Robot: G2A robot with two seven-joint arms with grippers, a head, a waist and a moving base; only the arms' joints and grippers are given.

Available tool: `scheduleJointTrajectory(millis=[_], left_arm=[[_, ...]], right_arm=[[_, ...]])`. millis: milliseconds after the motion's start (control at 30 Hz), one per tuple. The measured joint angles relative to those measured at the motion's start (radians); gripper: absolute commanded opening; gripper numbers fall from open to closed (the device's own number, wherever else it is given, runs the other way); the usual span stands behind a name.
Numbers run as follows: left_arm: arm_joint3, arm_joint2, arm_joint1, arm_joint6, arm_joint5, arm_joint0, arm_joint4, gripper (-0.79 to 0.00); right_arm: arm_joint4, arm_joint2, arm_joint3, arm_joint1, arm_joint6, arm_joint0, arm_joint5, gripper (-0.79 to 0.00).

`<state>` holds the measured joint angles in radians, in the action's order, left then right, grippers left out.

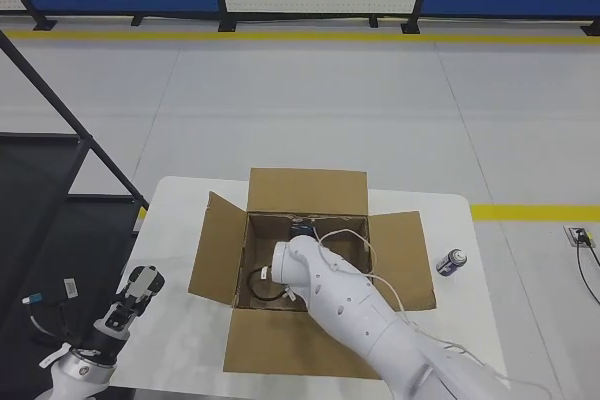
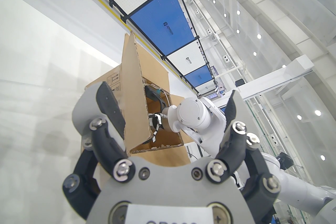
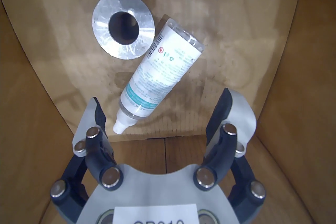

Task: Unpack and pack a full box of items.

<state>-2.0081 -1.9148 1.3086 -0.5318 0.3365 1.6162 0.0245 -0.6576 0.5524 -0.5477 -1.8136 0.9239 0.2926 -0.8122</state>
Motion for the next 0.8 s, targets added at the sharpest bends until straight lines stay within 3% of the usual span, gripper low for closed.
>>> scheduleJointTrajectory(millis=[400,467,533,800], left_arm=[[0.0,0.0,0.0,0.0,0.0,0.0,0.0,0.0],[0.0,0.0,0.0,0.0,0.0,0.0,0.0,0.0],[0.0,0.0,0.0,0.0,0.0,0.0,0.0,0.0],[0.0,0.0,0.0,0.0,0.0,0.0,0.0,0.0]], right_arm=[[0.064,0.056,0.126,-0.038,-0.122,-0.028,0.014,-0.514],[0.071,0.065,0.139,-0.04,-0.136,-0.034,0.017,-0.622],[0.074,0.074,0.149,-0.041,-0.145,-0.038,0.021,-0.785],[0.086,0.115,0.144,-0.031,-0.19,-0.037,0.034,-0.785]])
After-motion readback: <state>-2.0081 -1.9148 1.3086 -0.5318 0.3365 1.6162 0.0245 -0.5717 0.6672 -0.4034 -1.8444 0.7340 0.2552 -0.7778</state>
